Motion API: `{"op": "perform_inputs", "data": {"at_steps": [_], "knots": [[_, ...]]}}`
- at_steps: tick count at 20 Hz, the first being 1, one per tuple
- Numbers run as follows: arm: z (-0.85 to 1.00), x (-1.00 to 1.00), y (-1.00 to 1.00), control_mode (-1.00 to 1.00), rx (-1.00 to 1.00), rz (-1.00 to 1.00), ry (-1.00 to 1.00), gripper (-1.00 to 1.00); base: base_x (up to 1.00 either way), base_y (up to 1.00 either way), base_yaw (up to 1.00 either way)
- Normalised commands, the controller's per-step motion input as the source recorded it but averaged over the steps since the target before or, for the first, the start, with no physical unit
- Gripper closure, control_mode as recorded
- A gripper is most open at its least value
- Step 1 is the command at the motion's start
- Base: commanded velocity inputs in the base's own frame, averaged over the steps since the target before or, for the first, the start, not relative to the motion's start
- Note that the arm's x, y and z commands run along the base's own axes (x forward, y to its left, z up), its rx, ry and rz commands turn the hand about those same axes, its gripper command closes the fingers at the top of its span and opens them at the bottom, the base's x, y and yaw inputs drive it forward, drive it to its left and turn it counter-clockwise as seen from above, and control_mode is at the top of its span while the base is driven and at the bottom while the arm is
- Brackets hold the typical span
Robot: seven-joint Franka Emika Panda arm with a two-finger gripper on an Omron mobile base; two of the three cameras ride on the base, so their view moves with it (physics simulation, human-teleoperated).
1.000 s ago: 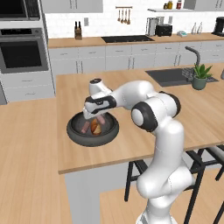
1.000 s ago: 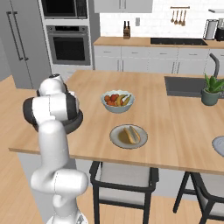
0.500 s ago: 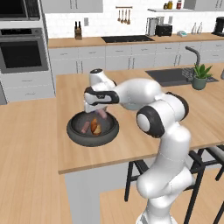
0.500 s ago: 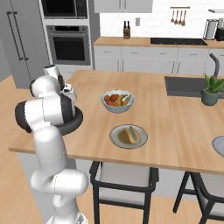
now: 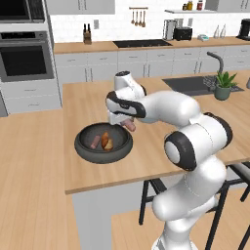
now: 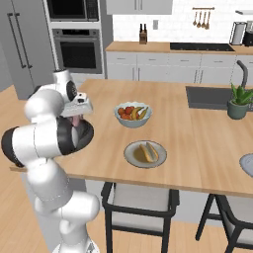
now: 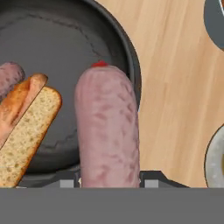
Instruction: Place one bun and one sausage from the bowl on each plate.
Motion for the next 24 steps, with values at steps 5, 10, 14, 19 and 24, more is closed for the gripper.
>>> {"op": "perform_inputs", "data": {"at_steps": [5, 10, 14, 19, 24], "knots": [[-0.06, -0.23, -0.86, -1.00, 0.00, 0.18, 0.00, 1.00, 0.00, 0.00, 0.00], [-0.06, 0.00, -0.95, -1.00, 0.01, 0.15, 0.00, 1.00, 0.00, 0.00, 0.00], [-0.08, 0.00, -1.00, -1.00, 0.02, 0.11, 0.00, 1.00, 0.00, 0.00, 0.00], [-0.38, 0.09, -0.98, -1.00, 0.05, 0.06, 0.10, 1.00, 0.00, 0.00, 0.00], [-0.64, 0.36, -0.99, -1.00, 0.09, 0.00, 0.12, 1.00, 0.00, 0.00, 0.00]]}}
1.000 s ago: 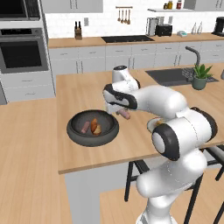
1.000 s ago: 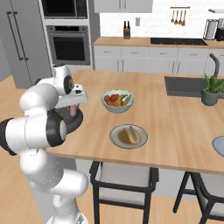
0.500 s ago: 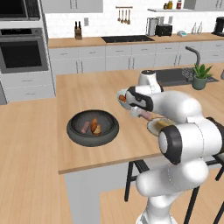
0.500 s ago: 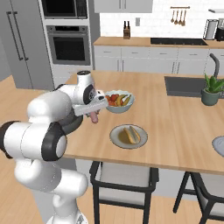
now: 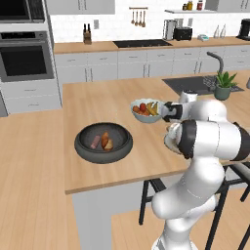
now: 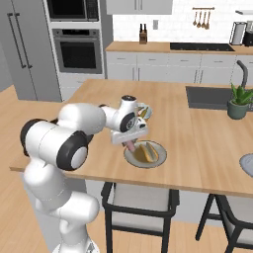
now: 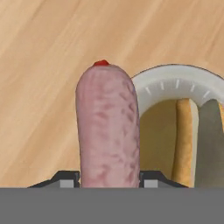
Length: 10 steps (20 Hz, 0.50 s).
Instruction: Place one bun and one sausage from the bowl on each plate.
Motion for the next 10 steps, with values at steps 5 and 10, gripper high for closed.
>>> {"op": "perform_inputs", "data": {"at_steps": [5, 10], "knots": [[-0.44, 0.24, -0.38, -1.00, 0.03, 0.00, 0.04, 1.00, 0.00, 0.00, 0.00], [-0.48, 0.08, 0.00, -1.00, 0.00, 0.00, 0.00, 1.00, 0.00, 0.00, 0.00]]}}
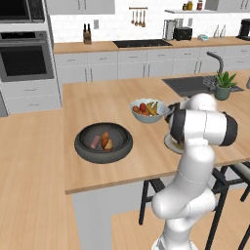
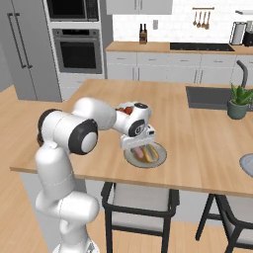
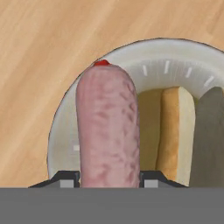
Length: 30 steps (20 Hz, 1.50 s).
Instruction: Place one bun and one sausage from the bowl on each plate.
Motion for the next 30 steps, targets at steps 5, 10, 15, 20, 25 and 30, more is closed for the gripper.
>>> {"op": "perform_inputs", "data": {"at_steps": [5, 10, 15, 20, 25, 30], "knots": [[-0.46, 0.02, 0.00, -1.00, -0.04, 0.00, 0.00, 1.00, 0.00, 0.00, 0.00], [-0.16, 0.12, 0.00, -1.00, 0.00, 0.00, -0.02, 1.00, 0.00, 0.00, 0.00], [-0.12, 0.06, 0.00, -1.00, 0.00, 0.00, -0.04, -1.00, 0.00, 0.00, 0.00], [0.02, 0.00, 0.00, -1.00, 0.00, 0.00, -0.04, -1.00, 0.00, 0.00, 0.00], [0.08, 0.00, 0.00, -1.00, -0.01, 0.00, -0.08, -1.00, 0.00, 0.00, 0.00], [0.28, 0.00, 0.00, -1.00, -0.04, 0.00, -0.01, -1.00, 0.00, 0.00, 0.00]]}}
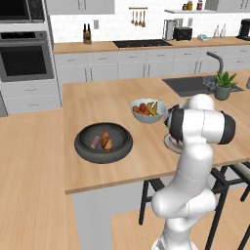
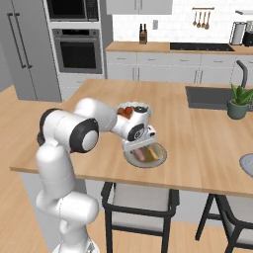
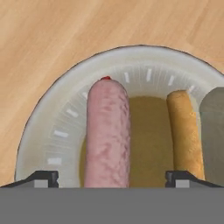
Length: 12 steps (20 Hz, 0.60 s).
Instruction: Place one bun and one sausage from the bowl on each plate.
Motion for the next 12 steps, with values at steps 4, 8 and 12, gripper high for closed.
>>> {"op": "perform_inputs", "data": {"at_steps": [4, 8, 12], "knots": [[0.63, -0.09, 0.11, -1.00, -0.02, 0.00, 0.03, -1.00, 0.00, 0.00, 0.00], [0.80, -0.19, 0.23, -1.00, -0.01, -0.01, 0.01, -1.00, 0.00, 0.00, 0.00], [0.89, -0.41, 0.31, -1.00, 0.00, -0.09, -0.01, -1.00, 0.00, 0.00, 0.00]]}}
